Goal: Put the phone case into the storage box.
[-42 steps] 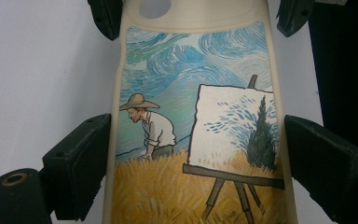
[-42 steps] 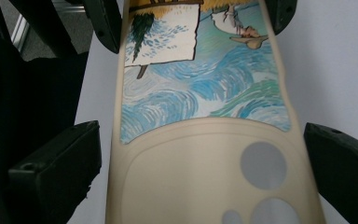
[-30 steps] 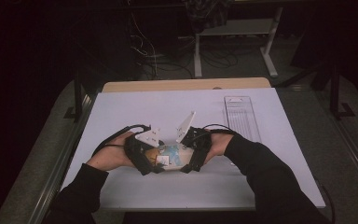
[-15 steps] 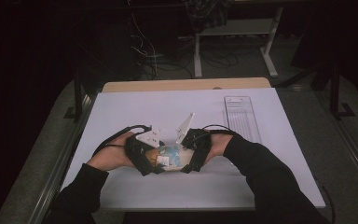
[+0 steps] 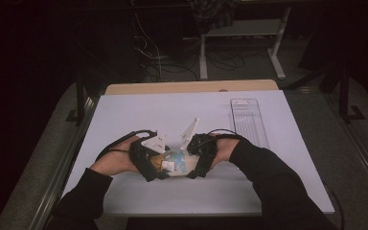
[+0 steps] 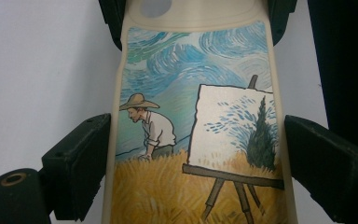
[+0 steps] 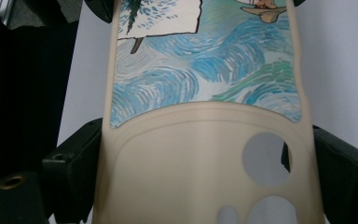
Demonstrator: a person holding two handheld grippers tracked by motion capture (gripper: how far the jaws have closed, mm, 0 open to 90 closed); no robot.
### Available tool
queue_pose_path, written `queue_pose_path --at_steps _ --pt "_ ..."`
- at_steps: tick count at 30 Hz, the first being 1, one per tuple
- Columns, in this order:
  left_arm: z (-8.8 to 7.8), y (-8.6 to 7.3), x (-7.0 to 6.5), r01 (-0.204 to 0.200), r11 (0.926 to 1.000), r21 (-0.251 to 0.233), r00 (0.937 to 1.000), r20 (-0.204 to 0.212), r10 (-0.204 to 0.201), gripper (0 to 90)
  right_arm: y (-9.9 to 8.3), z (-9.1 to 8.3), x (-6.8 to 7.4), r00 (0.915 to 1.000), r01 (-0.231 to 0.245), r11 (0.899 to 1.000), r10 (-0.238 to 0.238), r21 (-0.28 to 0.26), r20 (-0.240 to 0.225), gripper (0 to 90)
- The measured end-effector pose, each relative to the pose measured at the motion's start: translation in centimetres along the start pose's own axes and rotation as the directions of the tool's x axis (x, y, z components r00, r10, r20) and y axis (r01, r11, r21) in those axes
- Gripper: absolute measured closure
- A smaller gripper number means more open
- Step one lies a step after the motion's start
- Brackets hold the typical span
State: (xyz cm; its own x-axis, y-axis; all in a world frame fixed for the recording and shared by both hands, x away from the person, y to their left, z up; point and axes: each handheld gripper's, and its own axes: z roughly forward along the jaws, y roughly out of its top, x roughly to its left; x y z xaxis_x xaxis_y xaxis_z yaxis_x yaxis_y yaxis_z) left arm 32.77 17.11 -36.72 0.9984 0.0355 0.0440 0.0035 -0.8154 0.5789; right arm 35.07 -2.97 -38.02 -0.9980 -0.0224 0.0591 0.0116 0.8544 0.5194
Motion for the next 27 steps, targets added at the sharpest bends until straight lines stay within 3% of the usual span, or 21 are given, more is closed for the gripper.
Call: queue_pose_path --at_steps 9,13,27 --pt "0.0 -0.2 -0.1 0.004 0.9999 -0.014 0.9998 -0.019 -0.005 9.5 -0.1 -0.1 0.1 0.9999 -0.013 1.0 0.013 -0.015 -0.004 9.9" --pt "0.0 -0.4 0.1 0.024 0.9997 -0.01 0.9988 -0.043 -0.025 3.6 -0.3 -0.1 0.0 0.9998 -0.017 1.0 0.017 -0.018 0.005 10.0" --pt "-1.7 -1.4 0.9 0.097 0.9929 -0.069 0.987 -0.121 -0.105 0.0 -1.6 -1.4 -0.5 0.9937 -0.105 0.994 0.106 -0.044 0.036 9.8"
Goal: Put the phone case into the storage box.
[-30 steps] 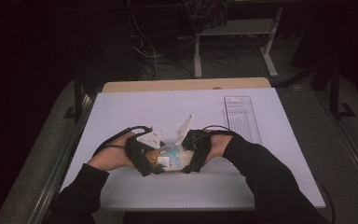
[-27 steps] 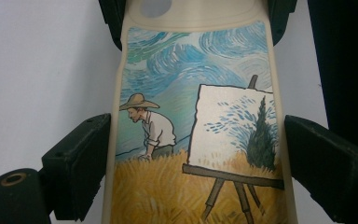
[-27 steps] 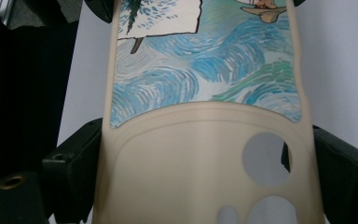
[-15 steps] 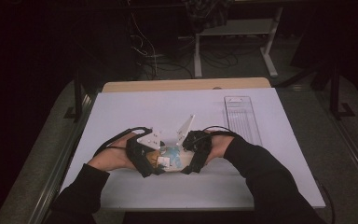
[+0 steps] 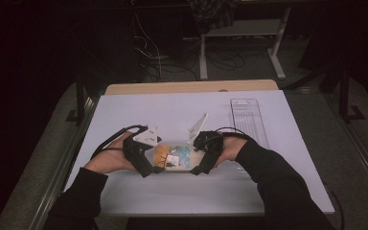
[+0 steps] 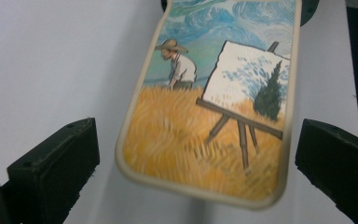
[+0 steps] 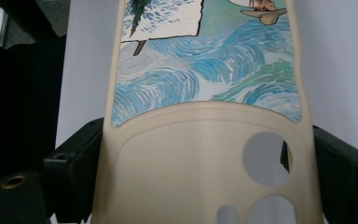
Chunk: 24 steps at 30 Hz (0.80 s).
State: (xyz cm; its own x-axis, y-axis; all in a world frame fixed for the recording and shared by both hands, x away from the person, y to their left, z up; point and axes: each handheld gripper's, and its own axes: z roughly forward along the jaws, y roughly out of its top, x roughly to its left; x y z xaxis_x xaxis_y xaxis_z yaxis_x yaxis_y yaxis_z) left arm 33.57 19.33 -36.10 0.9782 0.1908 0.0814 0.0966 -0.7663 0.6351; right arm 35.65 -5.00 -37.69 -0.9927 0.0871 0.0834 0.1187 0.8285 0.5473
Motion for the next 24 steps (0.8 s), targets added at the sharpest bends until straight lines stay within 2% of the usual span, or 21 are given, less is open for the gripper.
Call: queue_pose_path --at_steps 2,3,7,10,11,15,18,24 --pt "-0.3 -0.2 0.3 0.003 1.0 -0.006 0.9999 -0.011 -0.003 0.0 -0.3 -0.2 -0.2 0.9997 -0.014 1.0 0.014 -0.001 0.02 9.8" --pt "-0.4 -0.3 0.4 0.027 0.9996 -0.012 0.9995 -0.014 -0.028 0.0 -0.4 -0.3 -0.3 0.9993 -0.031 0.999 0.032 -0.006 0.022 9.8" --pt "-0.9 -0.9 0.7 0.057 0.9974 -0.043 0.9976 -0.036 -0.059 0.0 -1.0 -0.7 -0.6 0.9962 -0.072 0.997 0.073 -0.02 0.047 9.8" --pt "-1.1 -1.4 0.6 0.098 0.9927 -0.07 0.9942 -0.036 -0.101 0.0 -1.4 -0.8 -0.9 0.9922 -0.104 0.994 0.106 -0.031 0.066 9.7" --pt "-1.1 -1.5 0.7 0.088 0.9943 -0.06 0.995 -0.042 -0.09 0.0 -1.5 -0.9 -0.9 0.9897 -0.113 0.993 0.115 -0.031 0.085 9.7" --pt "-1.0 -2.0 0.8 0.13 0.9889 -0.071 0.9889 -0.062 -0.135 0.0 -2.0 -1.1 -1.3 0.9791 -0.164 0.985 0.17 -0.057 0.112 9.6" --pt "-0.9 -2.5 1.1 0.14 0.9886 -0.056 0.9866 -0.077 -0.144 0.0 -2.4 -1.1 -1.7 0.9717 -0.191 0.979 0.2 -0.078 0.127 9.6" --pt "-0.5 -3.5 1.3 0.191 0.9804 -0.049 0.9746 -0.109 -0.195 0.0 -3.1 -0.8 -2.0 0.9571 -0.234 0.968 0.246 -0.092 0.153 9.5"
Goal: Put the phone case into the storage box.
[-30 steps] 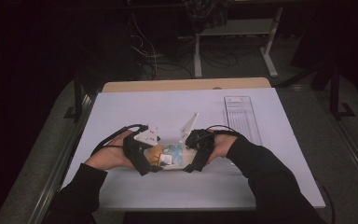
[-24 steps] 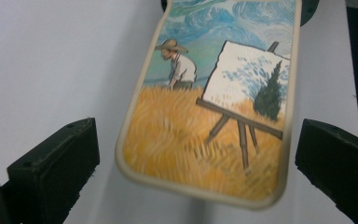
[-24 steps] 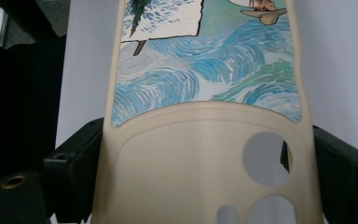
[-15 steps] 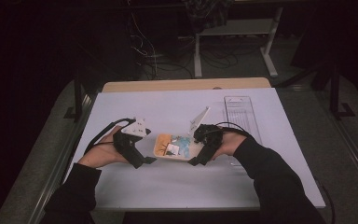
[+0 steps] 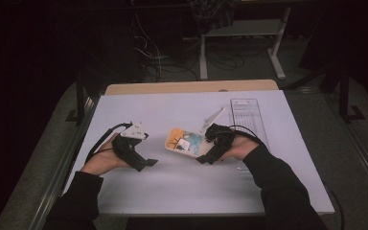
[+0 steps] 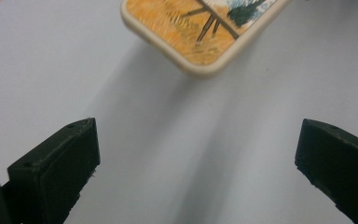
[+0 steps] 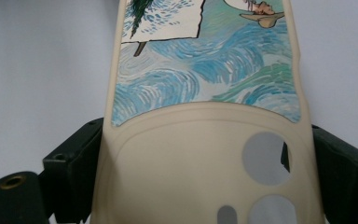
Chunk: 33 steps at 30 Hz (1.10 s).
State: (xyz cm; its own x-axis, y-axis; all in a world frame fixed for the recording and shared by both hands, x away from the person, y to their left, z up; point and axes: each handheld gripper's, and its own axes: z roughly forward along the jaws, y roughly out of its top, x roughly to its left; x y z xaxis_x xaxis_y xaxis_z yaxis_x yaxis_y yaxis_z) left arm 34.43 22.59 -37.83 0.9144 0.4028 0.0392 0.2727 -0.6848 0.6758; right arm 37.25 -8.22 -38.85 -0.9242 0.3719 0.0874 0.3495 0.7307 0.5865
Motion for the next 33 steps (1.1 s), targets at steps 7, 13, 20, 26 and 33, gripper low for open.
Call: queue_pose_path --at_steps 7,13,20,26,33 --pt "0.7 -0.9 0.0 0.054 0.9985 -0.004 0.9982 -0.027 -0.054 0.0 -0.4 0.0 -0.2 0.9986 -0.051 0.999 0.051 0.016 0.012 9.5" --pt "1.1 -1.3 -0.1 0.079 0.9969 -0.002 0.9956 -0.05 -0.079 0.0 -0.8 0.0 -0.4 0.9959 -0.09 0.996 0.09 0.019 0.007 9.5" --pt "1.4 -1.5 -0.3 0.088 0.996 -0.011 0.9949 -0.048 -0.089 0.0 -0.7 0.2 -0.4 0.9949 -0.1 0.995 0.1 0.011 0.018 9.4" --pt "1.5 -1.3 -0.4 0.122 0.9921 -0.03 0.9897 -0.072 -0.124 0.0 -0.7 0.2 -0.7 0.9908 -0.133 0.991 0.133 0.004 0.026 9.4" --pt "1.8 -1.2 -0.4 0.165 0.9846 -0.058 0.9826 -0.077 -0.169 0.0 -0.8 -0.1 -0.6 0.9851 -0.169 0.986 0.169 -0.003 0.03 9.4"
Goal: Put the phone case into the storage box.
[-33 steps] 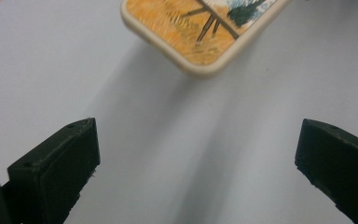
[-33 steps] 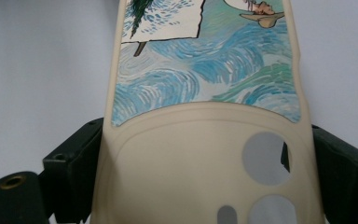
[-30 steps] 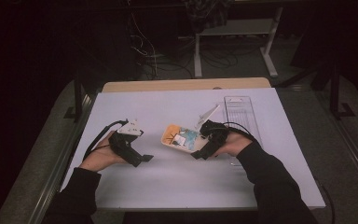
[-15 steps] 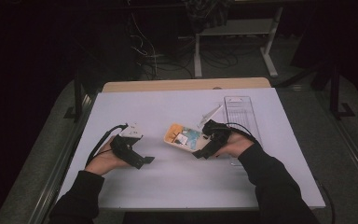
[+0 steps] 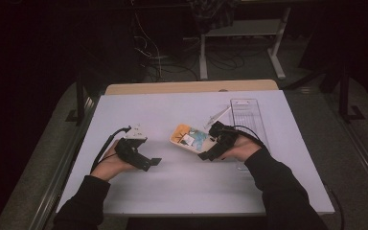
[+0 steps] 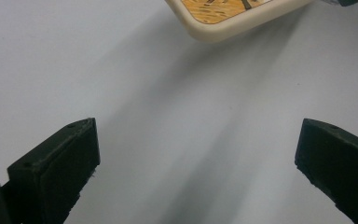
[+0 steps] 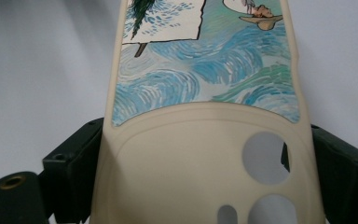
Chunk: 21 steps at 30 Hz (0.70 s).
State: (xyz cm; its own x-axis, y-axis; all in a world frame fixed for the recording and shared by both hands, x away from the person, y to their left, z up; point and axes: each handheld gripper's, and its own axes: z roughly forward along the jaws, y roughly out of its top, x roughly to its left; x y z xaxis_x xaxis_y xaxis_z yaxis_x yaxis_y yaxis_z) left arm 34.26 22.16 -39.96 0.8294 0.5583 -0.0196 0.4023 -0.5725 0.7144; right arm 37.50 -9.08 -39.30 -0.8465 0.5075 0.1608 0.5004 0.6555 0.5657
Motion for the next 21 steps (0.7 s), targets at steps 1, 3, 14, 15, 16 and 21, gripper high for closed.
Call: queue_pose_path --at_steps 1,3,14,15,16,21 --pt "0.1 0.0 -0.1 0.001 1.0 0.001 1.0 0.003 -0.001 0.0 0.0 0.0 0.0 1.0 0.001 1.0 -0.001 -0.001 0.003 9.4" --pt "0.3 0.1 -0.2 0.003 1.0 0.005 1.0 -0.002 -0.003 0.0 0.0 0.0 0.0 1.0 -0.004 1.0 0.004 -0.006 -0.008 9.3" --pt "0.9 0.3 -0.8 -0.004 1.0 -0.004 1.0 -0.001 0.004 0.0 -0.1 0.0 -0.2 0.9998 -0.018 1.0 0.018 -0.013 -0.005 9.3" --pt "1.0 0.3 -0.8 -0.007 0.9999 -0.011 1.0 -0.005 0.006 0.0 0.0 0.0 -0.2 0.9995 -0.028 0.999 0.027 -0.019 -0.013 9.3" --pt "1.0 0.3 -0.8 -0.011 0.9999 -0.01 0.9999 -0.001 0.011 0.0 0.0 0.0 -0.2 0.9993 -0.034 0.999 0.034 -0.017 -0.016 9.3" --pt "1.2 0.4 -1.1 -0.067 0.9977 -0.01 0.9971 -0.037 0.067 0.0 -0.1 0.0 -0.3 0.9993 -0.034 0.999 0.034 -0.018 -0.019 9.3"
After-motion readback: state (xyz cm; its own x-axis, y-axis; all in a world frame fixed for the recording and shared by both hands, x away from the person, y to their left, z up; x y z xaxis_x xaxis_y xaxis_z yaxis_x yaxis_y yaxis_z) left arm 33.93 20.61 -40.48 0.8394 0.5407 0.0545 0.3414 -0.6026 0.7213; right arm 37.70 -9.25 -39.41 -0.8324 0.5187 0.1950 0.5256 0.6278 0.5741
